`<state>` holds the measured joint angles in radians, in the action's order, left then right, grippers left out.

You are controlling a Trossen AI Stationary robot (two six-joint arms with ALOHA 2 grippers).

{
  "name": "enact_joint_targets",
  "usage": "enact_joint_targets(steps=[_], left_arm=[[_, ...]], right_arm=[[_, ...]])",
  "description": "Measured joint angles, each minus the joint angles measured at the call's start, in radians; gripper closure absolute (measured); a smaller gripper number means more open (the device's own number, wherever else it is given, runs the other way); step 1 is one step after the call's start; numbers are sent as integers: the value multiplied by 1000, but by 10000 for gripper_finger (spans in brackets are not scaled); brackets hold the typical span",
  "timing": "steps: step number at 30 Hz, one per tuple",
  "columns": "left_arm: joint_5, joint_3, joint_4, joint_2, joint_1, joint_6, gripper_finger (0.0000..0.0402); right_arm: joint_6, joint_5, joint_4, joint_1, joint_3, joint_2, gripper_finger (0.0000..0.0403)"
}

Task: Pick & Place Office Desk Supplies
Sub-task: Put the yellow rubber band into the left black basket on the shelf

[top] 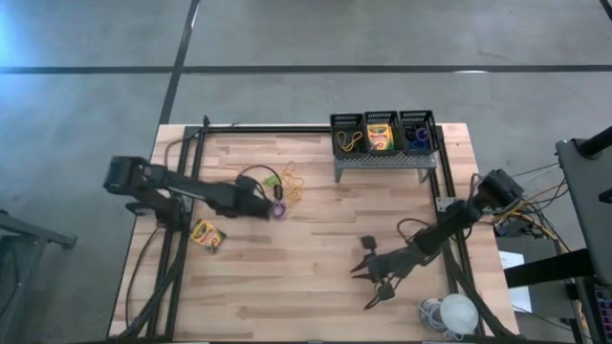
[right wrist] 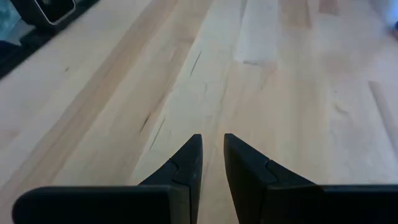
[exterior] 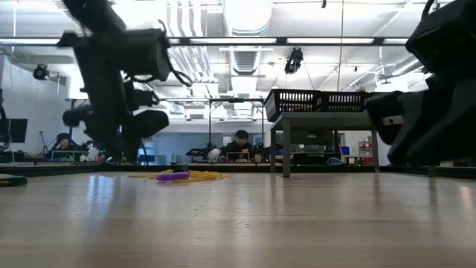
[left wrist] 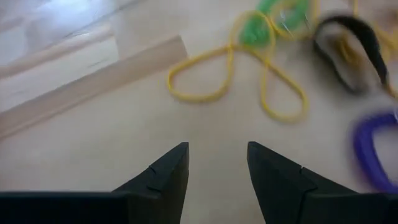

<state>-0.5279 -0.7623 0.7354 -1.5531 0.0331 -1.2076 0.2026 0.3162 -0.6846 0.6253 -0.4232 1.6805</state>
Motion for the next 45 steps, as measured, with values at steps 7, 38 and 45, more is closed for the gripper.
enact_joint_targets(steps=[7, 38, 45], left_arm=[[-40, 298, -684, 114, -96, 206, 234], [-96, 273, -763, 51, -68, 421, 399], [-130, 193, -645, 201, 38, 452, 400]], right_arm=[[-12, -2, 0, 0, -27, 47, 339], [-27, -2, 30, 0, -29, 25, 342], [-27, -2, 41, 0, -25, 25, 345]])
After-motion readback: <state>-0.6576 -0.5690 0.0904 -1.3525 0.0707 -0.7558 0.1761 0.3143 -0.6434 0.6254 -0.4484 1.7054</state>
